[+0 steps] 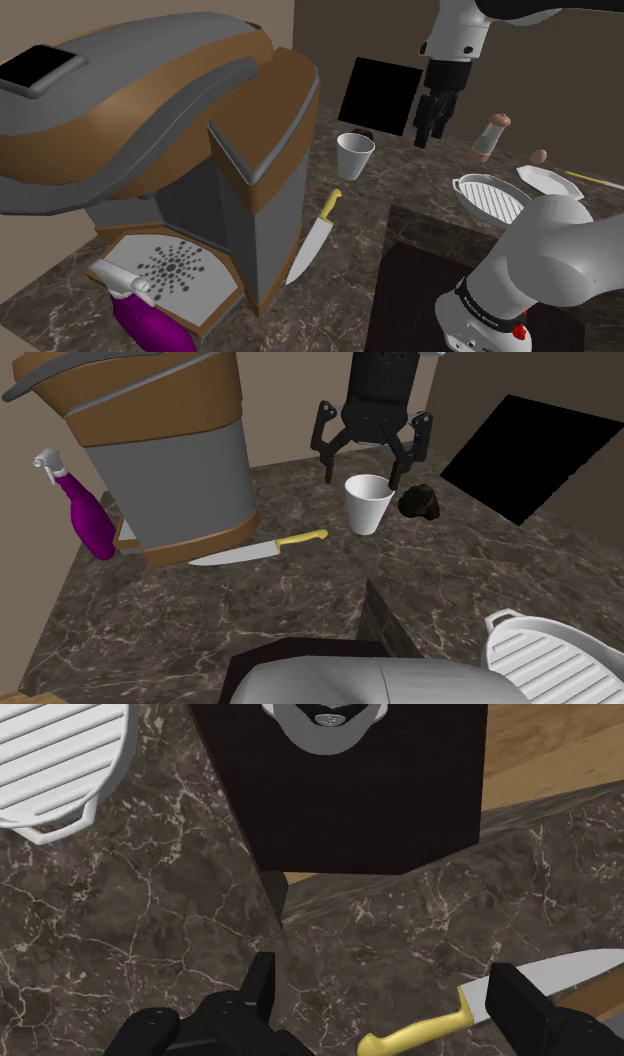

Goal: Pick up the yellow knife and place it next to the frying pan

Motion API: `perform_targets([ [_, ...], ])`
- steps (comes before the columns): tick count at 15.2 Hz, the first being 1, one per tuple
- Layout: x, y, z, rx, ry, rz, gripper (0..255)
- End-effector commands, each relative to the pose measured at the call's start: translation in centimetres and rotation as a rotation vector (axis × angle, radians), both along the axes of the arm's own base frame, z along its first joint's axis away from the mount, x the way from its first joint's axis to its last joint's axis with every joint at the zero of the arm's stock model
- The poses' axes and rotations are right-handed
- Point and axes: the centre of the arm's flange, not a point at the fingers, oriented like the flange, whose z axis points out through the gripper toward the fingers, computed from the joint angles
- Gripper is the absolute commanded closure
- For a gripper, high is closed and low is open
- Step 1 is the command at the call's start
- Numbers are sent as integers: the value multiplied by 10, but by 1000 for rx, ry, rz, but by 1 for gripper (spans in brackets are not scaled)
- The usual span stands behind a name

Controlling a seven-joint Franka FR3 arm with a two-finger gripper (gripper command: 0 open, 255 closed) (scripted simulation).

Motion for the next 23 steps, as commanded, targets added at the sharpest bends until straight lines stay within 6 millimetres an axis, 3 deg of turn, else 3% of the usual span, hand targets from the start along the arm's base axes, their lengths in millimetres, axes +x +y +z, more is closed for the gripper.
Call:
perform_targets([
  [1, 0, 0, 0, 0, 0, 0, 0],
  [7, 23, 55, -50, -40, 21, -277, 0],
  [13, 59, 100, -103, -79, 41, -555, 0],
  [23, 133, 142, -191, -141, 74, -993, 0],
])
